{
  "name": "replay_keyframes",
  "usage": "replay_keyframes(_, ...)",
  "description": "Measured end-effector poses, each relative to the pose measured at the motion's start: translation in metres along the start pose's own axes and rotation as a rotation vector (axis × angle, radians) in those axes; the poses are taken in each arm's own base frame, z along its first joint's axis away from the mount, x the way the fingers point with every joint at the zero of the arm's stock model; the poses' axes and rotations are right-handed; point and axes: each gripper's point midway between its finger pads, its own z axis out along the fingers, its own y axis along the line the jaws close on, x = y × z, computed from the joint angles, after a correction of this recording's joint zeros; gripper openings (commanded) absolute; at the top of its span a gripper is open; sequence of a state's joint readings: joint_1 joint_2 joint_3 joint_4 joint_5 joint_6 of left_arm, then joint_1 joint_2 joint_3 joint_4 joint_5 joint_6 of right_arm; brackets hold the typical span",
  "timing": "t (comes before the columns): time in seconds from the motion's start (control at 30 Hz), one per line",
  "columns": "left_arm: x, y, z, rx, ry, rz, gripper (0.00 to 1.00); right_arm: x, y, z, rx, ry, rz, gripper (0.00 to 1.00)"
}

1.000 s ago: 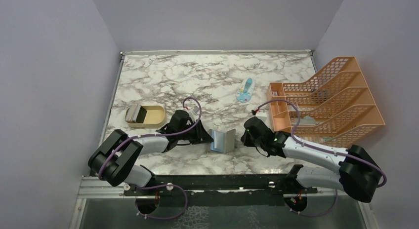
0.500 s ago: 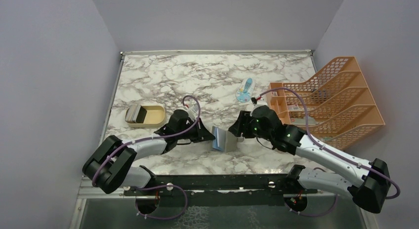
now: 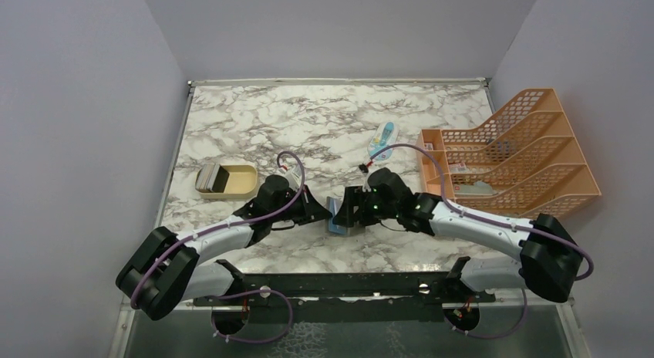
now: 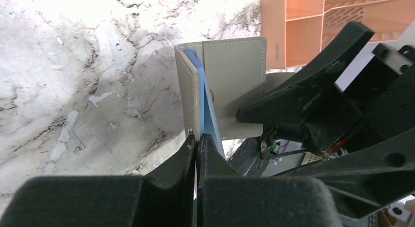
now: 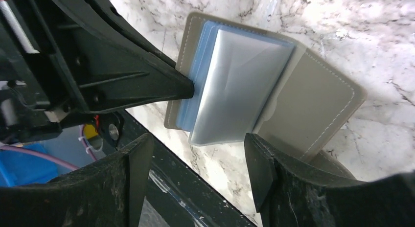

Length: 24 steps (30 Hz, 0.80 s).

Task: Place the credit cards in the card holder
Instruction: Open the card holder at the center of the board.

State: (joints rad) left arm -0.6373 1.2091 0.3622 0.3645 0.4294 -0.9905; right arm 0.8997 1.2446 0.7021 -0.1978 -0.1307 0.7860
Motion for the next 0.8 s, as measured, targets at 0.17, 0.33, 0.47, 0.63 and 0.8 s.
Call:
replay_keyframes(0.17,0.000,0.004,0.000,-0.017,-0.001,-0.008,0.00,0.011,-0.004,0.014,0.001,0.040,-0.009,0.70)
replay_keyframes(0.33,0.001,0.005,0.000,-0.023,0.002,-0.013,0.00,0.017,-0.010,0.026,0.015,0.061,-0.010,0.70)
replay_keyframes(0.47,0.002,0.005,0.000,-0.026,0.004,-0.016,0.00,0.023,-0.018,0.033,0.031,0.077,-0.009,0.69)
replay_keyframes(0.63,0.004,0.008,0.000,-0.033,0.009,-0.022,0.00,0.026,-0.021,0.039,0.039,0.087,-0.008,0.69)
replay_keyframes(0.8,0.006,0.010,-0.001,-0.042,0.015,-0.028,0.00,0.028,-0.023,0.044,0.041,0.092,-0.007,0.70)
